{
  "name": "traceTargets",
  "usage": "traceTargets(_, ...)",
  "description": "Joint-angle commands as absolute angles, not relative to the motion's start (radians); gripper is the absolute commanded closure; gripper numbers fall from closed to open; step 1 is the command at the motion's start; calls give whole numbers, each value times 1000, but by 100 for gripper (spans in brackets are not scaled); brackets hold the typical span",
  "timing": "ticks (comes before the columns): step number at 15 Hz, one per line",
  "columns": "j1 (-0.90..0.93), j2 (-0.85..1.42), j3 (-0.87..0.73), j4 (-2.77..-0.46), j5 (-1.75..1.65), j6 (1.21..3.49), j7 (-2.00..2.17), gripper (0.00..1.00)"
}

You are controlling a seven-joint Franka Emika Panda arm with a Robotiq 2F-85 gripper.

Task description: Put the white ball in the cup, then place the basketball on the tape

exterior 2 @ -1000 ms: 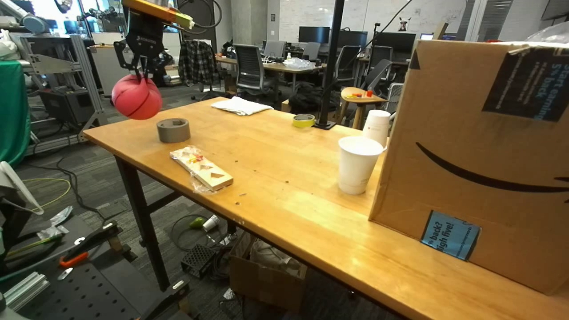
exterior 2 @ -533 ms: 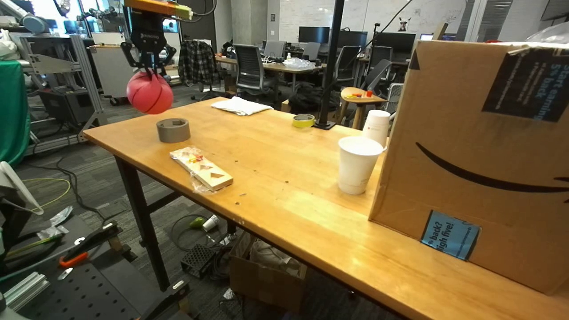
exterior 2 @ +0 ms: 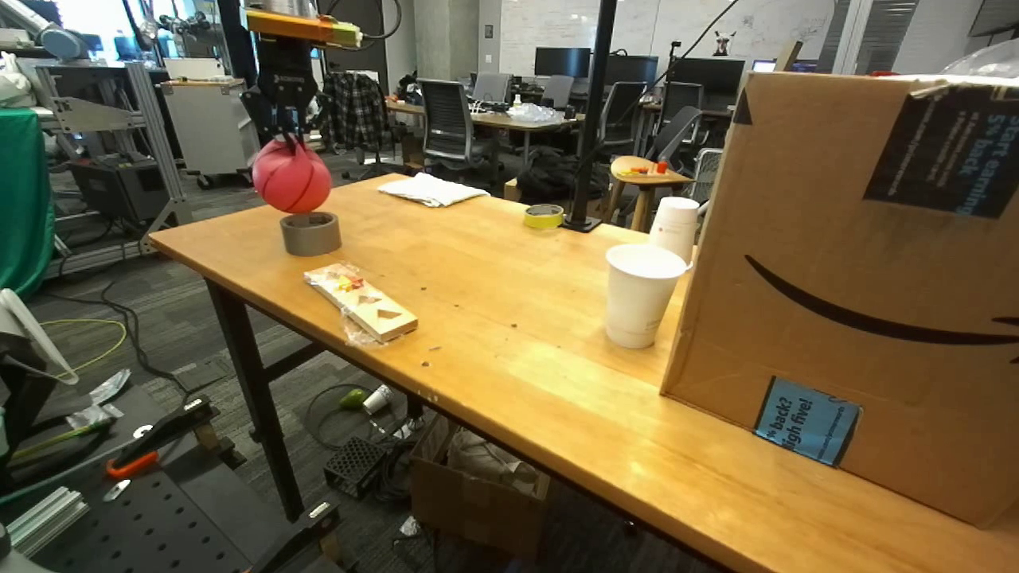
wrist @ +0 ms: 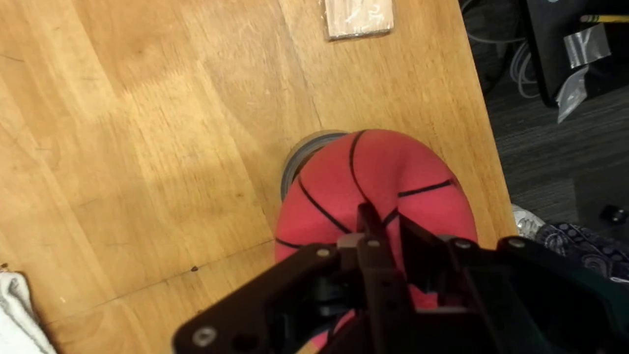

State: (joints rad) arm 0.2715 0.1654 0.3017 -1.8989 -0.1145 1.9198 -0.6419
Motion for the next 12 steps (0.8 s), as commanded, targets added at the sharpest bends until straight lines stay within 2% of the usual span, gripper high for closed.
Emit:
traceTargets(1, 273, 190, 297, -1882, -145, 1938, -625, 95)
traceTargets(9, 265, 218, 287, -1887, -178, 1945, -622, 94)
traceTargets(10, 264, 218, 286, -1888, -179, 1944, -623, 91)
traceTargets(11, 263, 218, 285, -1890, -179, 1943, -623, 66)
traceTargets(12, 263, 216, 285, -1890, -176, 1939, -624, 65)
